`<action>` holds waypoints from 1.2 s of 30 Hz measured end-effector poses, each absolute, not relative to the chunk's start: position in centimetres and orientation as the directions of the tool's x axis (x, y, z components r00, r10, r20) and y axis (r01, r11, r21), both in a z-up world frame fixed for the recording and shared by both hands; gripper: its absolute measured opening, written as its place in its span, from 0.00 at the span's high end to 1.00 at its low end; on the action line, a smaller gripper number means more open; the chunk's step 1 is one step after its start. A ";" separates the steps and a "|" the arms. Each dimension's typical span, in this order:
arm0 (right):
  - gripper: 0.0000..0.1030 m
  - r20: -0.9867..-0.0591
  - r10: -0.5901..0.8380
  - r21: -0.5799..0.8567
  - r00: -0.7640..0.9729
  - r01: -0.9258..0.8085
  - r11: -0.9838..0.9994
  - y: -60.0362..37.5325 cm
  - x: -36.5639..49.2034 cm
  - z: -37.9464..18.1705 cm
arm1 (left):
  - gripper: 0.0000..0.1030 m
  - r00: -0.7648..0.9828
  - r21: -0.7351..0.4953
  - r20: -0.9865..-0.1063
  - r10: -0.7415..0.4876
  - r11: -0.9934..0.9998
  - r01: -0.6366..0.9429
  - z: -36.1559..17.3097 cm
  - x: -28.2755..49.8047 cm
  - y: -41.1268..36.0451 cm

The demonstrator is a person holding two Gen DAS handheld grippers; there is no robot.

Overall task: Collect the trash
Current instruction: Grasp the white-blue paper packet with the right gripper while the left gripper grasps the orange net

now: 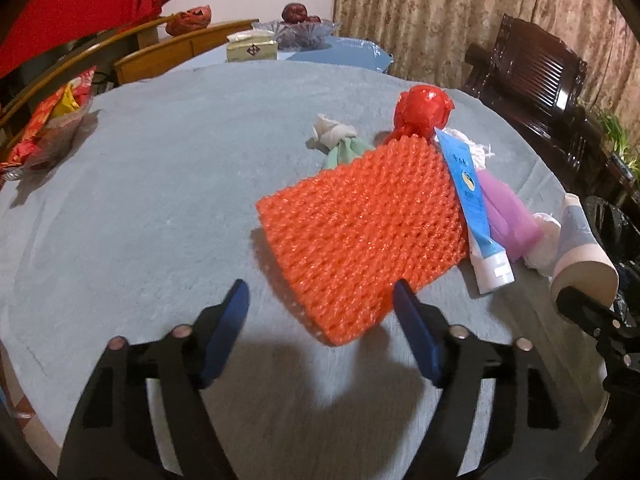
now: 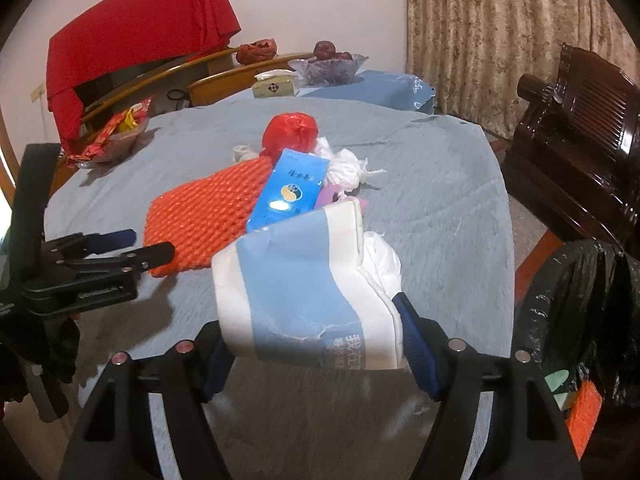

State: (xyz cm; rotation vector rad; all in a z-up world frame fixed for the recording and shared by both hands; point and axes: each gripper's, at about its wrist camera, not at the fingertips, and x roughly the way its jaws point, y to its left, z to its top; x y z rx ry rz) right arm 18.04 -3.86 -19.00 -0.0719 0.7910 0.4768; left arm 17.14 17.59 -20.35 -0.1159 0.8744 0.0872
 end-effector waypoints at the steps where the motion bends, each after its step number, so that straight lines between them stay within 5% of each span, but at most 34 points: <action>1: 0.31 -0.698 0.385 0.112 0.603 -0.440 0.891 -3.8 18.1 -19.0 | 0.41 0.635 -0.073 -0.772 0.020 0.990 -0.120 -20.5 17.3 17.6; 7: 0.31 -0.700 0.383 0.098 0.603 -0.450 0.888 -3.2 18.1 -19.1 | 0.75 0.636 -0.112 -0.771 -0.029 0.990 -0.090 -20.8 17.7 17.4; 12: 0.31 -0.694 0.384 0.095 0.608 -0.452 0.887 -3.2 17.9 -18.7 | 0.90 0.657 -0.093 -0.754 -0.017 0.992 -0.081 -19.8 16.9 17.1; 36: 0.31 -0.625 0.400 0.109 0.670 -0.432 0.895 -4.7 16.7 -13.1 | 0.93 0.785 -0.091 -0.619 -0.013 0.994 -0.056 -10.7 11.2 13.9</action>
